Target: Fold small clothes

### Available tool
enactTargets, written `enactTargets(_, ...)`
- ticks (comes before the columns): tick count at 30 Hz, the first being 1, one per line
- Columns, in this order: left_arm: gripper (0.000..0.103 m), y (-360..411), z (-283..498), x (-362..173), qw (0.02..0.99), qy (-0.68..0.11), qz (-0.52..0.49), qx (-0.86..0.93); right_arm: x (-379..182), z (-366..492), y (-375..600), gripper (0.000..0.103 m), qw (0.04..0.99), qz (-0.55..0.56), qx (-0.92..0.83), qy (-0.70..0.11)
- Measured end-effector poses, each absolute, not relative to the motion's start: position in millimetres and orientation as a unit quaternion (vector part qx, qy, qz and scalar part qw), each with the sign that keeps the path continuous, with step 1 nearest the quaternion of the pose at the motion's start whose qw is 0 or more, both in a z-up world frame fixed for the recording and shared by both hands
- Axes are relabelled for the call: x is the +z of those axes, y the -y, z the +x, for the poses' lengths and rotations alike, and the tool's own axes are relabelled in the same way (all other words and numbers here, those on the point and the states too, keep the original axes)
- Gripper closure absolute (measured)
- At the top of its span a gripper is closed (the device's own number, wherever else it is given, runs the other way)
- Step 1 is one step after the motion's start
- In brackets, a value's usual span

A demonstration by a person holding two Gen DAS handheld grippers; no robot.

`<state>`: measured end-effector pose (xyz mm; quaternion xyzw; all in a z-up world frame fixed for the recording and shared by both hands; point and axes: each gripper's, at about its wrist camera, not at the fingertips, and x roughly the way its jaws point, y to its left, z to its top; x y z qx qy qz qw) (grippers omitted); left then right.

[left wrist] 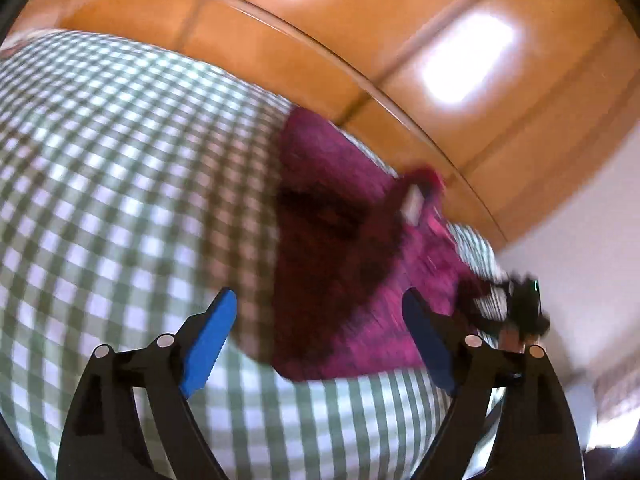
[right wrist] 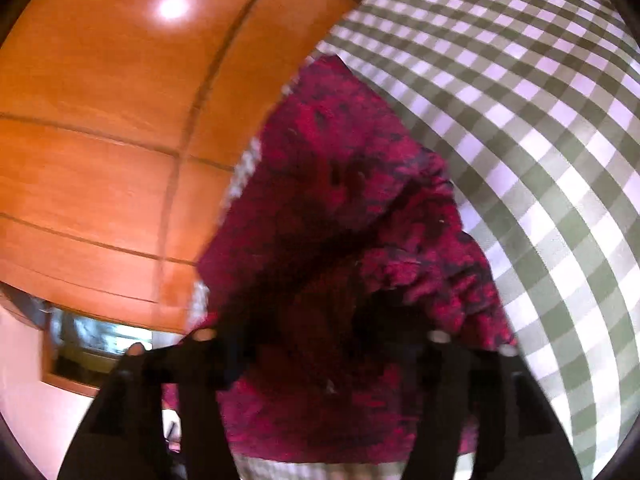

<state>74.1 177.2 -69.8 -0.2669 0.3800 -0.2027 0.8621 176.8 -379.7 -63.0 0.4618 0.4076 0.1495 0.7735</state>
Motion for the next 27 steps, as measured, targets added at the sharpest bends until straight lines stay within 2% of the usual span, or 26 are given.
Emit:
enactTargets(1,0.019,-172.0,71.9,-73.8,0.860,-0.384,-0.263,-0.210,-56.8,168.4,384.7,0.017,0.781,0.461,0.150,-0.393)
enactTargets(4,0.019,-157.6,72.1,-87.6,0.849,-0.399,-0.266,-0.222,-41.5,141.6,398.4,0.016,0.805,0.434,0.159,-0.371)
enactTargets(8,0.020,-147.7,76.4,-107.6,0.840,-0.417,-0.265,-0.224,-42.3,107.7,395.9,0.018,0.850,0.315,0.128,-0.402)
enactTargets(9,0.023,-145.3,78.0,-111.2,0.837,-0.421,-0.265,-0.225,-46.0,104.1,393.2,0.025,0.854,0.298,0.123,-0.408)
enactTargets(10,0.035,-142.7,80.5,-113.9,0.835,-0.426,-0.264,-0.227,-50.8,101.7,387.1,0.032,0.860,0.271,0.114,-0.418)
enactTargets(11,0.037,-140.6,82.9,-115.5,0.833,-0.433,-0.260,-0.225,-55.9,100.3,382.2,0.036,0.861,0.257,0.111,-0.424)
enactTargets(12,0.048,-140.5,84.2,-116.1,0.834,-0.436,-0.257,-0.220,-62.9,101.8,377.5,0.044,0.860,0.249,0.110,-0.432)
enactTargets(13,0.059,-141.6,86.6,-116.5,0.834,-0.439,-0.256,-0.214,-69.2,104.8,370.5,0.045,0.861,0.236,0.107,-0.438)
enactTargets(14,0.065,-143.5,88.3,-116.8,0.834,-0.441,-0.258,-0.211,-73.9,105.9,362.2,0.047,0.865,0.217,0.098,-0.442)
enactTargets(15,0.077,-145.2,90.3,-116.6,0.833,-0.441,-0.261,-0.208,-78.4,108.3,355.6,0.052,0.868,0.198,0.088,-0.446)
enactTargets(16,0.084,-147.4,90.2,-115.9,0.835,-0.442,-0.260,-0.201,-80.3,109.3,352.1,0.063,0.870,0.186,0.081,-0.450)
enactTargets(19,0.089,-144.9,84.7,-114.8,0.837,-0.446,-0.242,-0.205,-76.0,103.7,356.5,0.086,0.870,0.181,0.079,-0.452)
enactTargets(22,0.090,-142.7,77.9,-115.3,0.836,-0.448,-0.236,-0.212,-69.2,90.7,359.0,0.090,0.869,0.185,0.087,-0.451)
enactTargets(27,0.090,-143.4,70.9,-111.3,0.834,-0.445,-0.238,-0.224,-62.3,63.8,364.0,0.090,0.866,0.209,0.097,-0.443)
